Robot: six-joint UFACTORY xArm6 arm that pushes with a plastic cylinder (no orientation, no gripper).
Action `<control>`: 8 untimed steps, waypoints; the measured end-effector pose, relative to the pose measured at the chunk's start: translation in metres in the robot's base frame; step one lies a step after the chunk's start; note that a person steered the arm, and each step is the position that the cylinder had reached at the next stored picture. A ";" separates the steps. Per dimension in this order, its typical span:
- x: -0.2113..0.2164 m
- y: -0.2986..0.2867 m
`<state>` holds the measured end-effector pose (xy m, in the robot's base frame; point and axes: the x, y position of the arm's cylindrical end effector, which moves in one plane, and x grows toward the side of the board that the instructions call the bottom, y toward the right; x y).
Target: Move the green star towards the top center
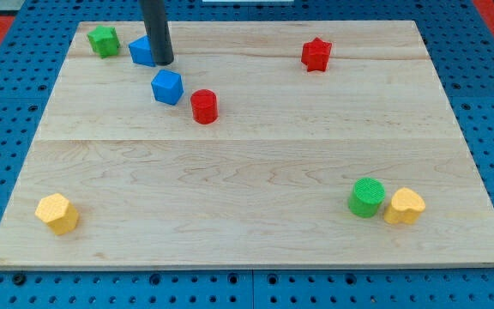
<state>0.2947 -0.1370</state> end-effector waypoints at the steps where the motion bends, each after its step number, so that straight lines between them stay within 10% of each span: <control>1: 0.005 -0.073; 3: -0.045 -0.135; 8: -0.096 -0.051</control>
<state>0.1985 -0.1877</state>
